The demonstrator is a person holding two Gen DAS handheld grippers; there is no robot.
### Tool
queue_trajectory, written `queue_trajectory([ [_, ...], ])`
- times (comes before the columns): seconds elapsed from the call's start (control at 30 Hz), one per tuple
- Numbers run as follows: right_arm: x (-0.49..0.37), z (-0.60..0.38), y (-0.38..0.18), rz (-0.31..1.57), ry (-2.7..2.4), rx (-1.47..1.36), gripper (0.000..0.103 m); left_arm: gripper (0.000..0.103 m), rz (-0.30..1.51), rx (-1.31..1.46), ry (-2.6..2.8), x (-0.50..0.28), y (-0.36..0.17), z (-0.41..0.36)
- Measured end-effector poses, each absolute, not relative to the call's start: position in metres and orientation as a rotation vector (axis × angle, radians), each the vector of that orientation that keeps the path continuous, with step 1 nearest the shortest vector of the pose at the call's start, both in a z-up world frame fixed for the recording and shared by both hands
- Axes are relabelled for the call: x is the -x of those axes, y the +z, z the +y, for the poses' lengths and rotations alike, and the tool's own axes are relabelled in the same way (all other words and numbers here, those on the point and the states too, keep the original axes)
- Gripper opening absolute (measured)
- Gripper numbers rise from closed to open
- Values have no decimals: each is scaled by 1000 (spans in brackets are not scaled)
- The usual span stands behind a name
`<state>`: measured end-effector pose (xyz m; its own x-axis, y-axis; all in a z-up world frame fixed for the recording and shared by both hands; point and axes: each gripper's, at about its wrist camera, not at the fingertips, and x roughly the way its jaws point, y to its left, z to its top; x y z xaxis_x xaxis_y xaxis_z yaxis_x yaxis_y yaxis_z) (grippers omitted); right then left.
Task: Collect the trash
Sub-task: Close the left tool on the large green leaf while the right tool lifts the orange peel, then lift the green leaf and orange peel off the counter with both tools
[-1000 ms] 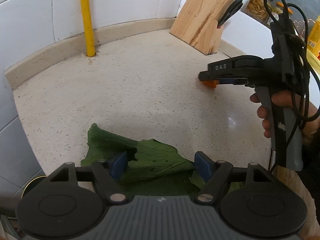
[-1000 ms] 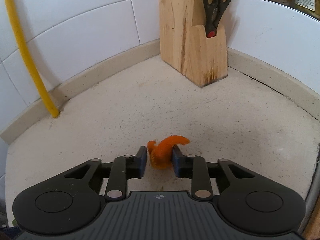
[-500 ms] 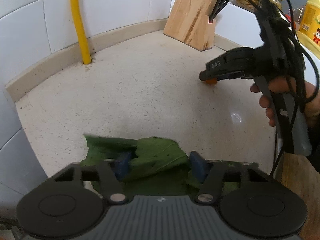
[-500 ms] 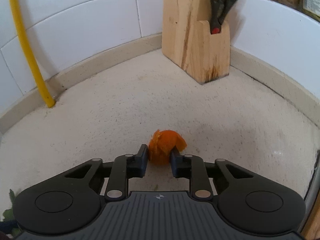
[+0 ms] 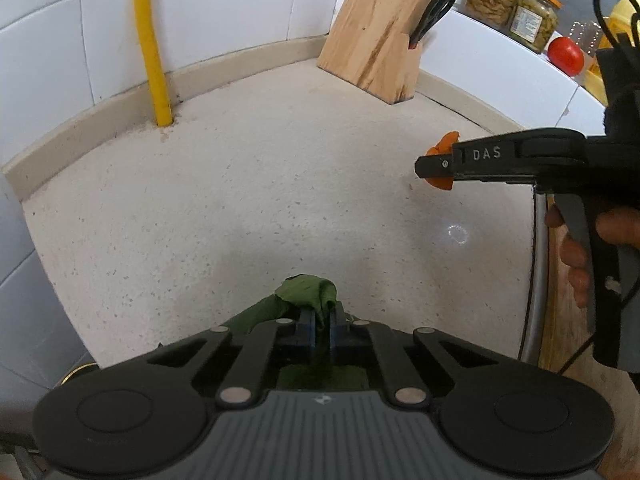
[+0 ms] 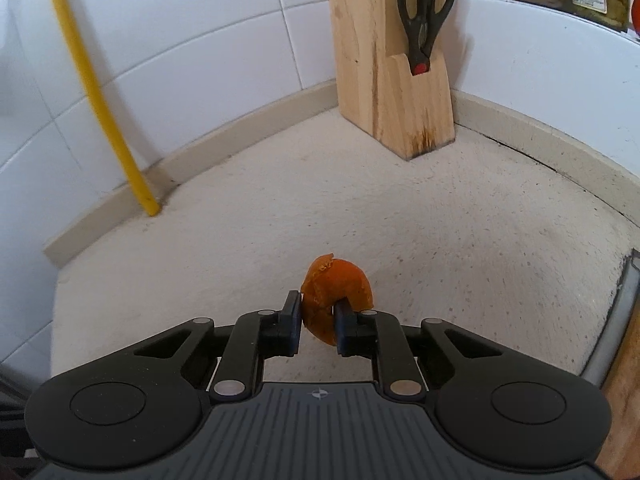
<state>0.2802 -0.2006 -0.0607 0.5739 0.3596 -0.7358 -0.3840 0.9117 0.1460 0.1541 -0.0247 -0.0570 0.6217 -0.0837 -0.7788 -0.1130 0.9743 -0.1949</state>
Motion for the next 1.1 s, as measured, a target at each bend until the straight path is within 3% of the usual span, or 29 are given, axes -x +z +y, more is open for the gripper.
queue_trajectory([
  [1.1, -217, -192, -15, 766, 486, -8, 22, 1, 709, 216, 21, -138, 6, -6],
])
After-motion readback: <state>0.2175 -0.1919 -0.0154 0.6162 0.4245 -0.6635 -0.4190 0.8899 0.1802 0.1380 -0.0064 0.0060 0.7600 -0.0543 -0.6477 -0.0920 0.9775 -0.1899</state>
